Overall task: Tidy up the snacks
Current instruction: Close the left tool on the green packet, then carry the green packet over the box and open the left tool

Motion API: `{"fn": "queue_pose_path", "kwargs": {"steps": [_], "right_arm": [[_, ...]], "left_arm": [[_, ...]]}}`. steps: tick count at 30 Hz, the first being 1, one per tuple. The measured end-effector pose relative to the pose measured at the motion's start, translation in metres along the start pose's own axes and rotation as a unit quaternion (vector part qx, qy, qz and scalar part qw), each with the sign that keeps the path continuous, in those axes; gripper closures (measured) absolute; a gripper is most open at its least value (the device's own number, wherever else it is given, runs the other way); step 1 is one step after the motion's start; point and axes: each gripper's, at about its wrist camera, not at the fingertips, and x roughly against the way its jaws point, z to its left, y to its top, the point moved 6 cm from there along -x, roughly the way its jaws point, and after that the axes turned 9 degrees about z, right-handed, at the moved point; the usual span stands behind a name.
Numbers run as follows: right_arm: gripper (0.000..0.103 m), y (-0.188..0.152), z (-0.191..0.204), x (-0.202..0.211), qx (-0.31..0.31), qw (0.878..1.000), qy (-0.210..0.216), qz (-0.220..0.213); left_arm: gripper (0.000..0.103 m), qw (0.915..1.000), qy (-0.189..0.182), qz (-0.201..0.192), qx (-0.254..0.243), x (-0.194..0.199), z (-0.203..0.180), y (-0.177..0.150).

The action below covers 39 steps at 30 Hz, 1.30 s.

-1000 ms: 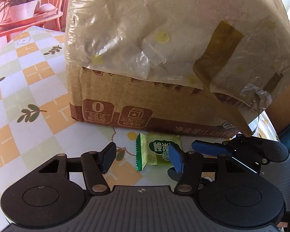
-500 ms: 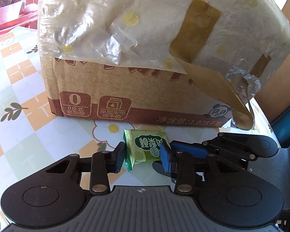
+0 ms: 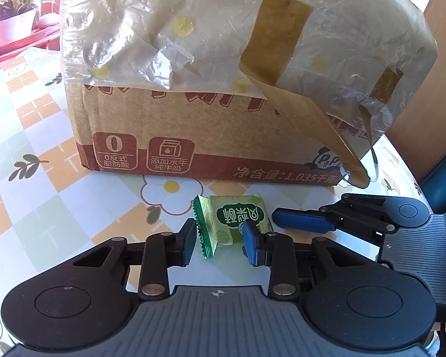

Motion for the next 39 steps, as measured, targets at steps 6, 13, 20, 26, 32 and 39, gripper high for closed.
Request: {"fn": "queue_pose_path", "kwargs": {"steps": [6, 13, 20, 26, 32, 39], "right_arm": [[0.06, 0.01, 0.003, -0.009, 0.028, 1.0, 0.006, 0.0], [0.065, 0.006, 0.004, -0.012, 0.023, 0.999, 0.016, -0.023], [0.077, 0.003, 0.011, 0.003, 0.026, 0.999, 0.012, -0.033], [0.077, 0.004, 0.018, 0.032, 0.029, 0.998, -0.002, -0.058], [0.077, 0.008, 0.029, 0.069, 0.048, 0.994, -0.017, -0.096], [0.077, 0.025, 0.041, 0.103, 0.07, 0.988, -0.032, -0.136]], "left_arm": [[0.069, 1.0, -0.005, 0.005, -0.005, -0.003, 0.008, 0.006], [0.074, 0.9999, -0.013, -0.001, -0.009, 0.002, 0.013, -0.001], [0.077, 0.9996, -0.009, -0.008, -0.025, 0.021, 0.005, -0.001], [0.077, 0.999, -0.016, -0.033, -0.027, 0.051, -0.006, -0.001], [0.077, 0.9969, -0.021, -0.07, -0.031, 0.091, -0.017, -0.001], [0.077, 0.9932, -0.016, -0.111, -0.03, 0.137, -0.026, 0.008]]}}
